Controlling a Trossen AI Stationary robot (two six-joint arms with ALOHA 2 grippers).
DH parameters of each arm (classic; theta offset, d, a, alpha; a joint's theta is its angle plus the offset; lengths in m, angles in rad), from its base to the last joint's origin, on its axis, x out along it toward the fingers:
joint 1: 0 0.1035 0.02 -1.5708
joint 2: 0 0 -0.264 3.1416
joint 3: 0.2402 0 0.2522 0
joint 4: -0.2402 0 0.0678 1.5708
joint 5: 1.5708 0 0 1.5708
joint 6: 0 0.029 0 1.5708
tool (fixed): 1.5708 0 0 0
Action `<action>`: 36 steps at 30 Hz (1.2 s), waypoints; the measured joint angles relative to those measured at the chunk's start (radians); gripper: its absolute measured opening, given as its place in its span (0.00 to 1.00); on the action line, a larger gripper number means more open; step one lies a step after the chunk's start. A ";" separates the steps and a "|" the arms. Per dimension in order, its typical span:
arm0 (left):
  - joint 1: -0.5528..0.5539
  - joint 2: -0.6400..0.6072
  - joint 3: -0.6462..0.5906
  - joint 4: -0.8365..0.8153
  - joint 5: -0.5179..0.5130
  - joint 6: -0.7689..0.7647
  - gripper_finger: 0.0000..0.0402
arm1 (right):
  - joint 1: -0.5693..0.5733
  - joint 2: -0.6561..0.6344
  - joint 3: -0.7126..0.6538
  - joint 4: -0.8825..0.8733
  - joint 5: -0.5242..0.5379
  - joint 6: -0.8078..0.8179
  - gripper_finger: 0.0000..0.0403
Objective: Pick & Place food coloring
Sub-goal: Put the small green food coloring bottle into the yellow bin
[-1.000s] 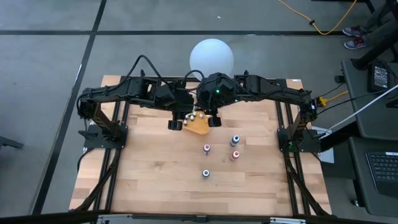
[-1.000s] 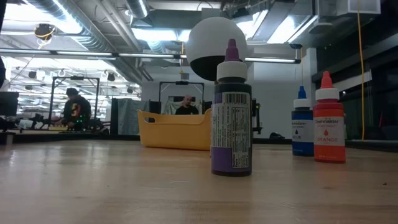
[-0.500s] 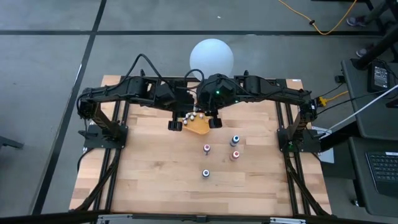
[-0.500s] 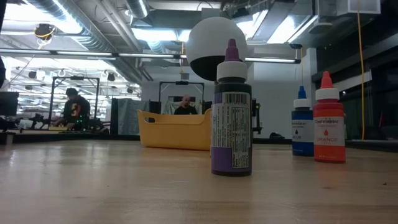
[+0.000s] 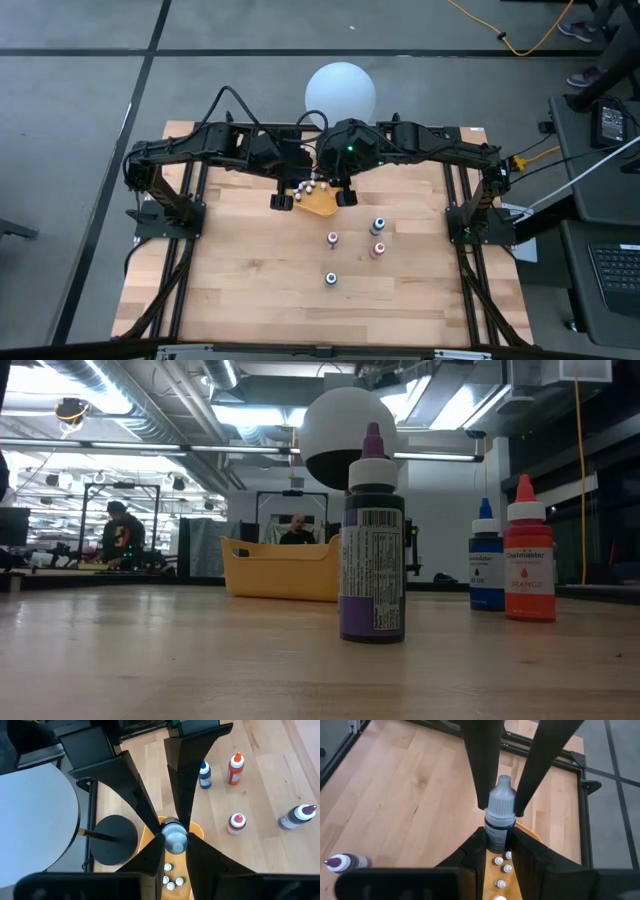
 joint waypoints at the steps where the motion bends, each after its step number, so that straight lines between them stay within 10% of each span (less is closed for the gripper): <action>1: 0.000 0.000 0.000 0.000 0.001 0.000 0.15 | 0.000 0.000 0.000 0.000 -0.004 0.000 0.22; 20: 0.021 -0.019 0.002 -0.043 -0.065 -0.001 0.15 | 0.011 -0.022 0.013 -0.038 0.005 0.005 0.58; 30: 0.061 -0.165 0.002 -0.260 -0.125 -0.119 0.15 | 0.097 -0.267 0.022 -0.391 0.292 0.242 0.50; 36: -0.010 -0.254 -0.163 -0.256 -0.120 -0.235 0.15 | 0.212 -0.550 -0.224 -0.399 0.489 0.508 0.47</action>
